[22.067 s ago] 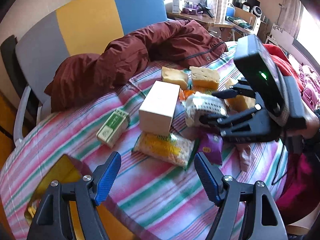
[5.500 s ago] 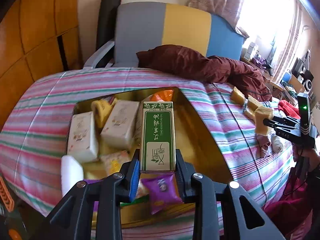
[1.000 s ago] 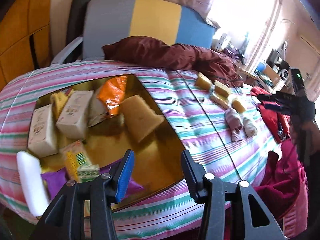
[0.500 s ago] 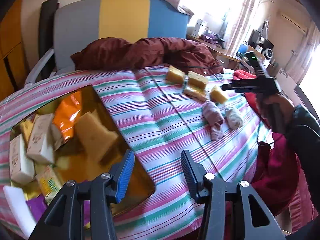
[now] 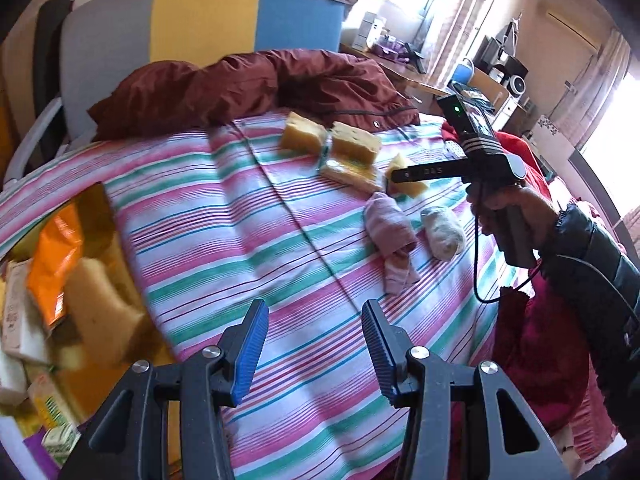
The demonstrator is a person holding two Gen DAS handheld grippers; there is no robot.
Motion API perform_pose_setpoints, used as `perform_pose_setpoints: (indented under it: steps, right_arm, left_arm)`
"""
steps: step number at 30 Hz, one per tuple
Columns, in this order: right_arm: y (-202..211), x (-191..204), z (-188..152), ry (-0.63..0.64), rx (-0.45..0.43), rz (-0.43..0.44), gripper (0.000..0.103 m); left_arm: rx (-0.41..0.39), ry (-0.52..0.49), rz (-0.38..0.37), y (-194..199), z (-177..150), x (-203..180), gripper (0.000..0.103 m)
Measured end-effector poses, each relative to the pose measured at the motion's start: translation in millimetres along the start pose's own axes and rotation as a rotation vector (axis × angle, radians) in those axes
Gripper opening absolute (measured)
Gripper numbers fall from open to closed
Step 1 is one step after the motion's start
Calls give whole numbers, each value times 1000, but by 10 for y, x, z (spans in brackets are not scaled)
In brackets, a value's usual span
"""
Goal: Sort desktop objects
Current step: 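Grasp another yellow sponge with right gripper while left grasps the pink sock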
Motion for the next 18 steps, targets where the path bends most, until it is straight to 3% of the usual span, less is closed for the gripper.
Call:
perform_pose_setpoints:
  steps: [4, 10, 18]
  right_arm:
    - [-10, -28, 6, -1, 4, 4, 83]
    - [-13, 27, -6, 33, 29, -12, 69]
    - [136, -17, 71, 14, -19, -18, 65]
  left_arm:
    - [20, -17, -26, -166, 103, -157, 49]
    - [57, -24, -54, -450, 231, -370, 49]
    - [111, 14, -102, -874, 409, -631, 49]
Point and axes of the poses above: each gripper's, at about its wrist camera, not at the fingertips, and y roughly against the way its jaws point, x to its left, z to its top, the point moved 7 cm from there along -y, roughly the way its jaws point, and after that the axes turned 5 degrees about z, right-handed, at the moved point
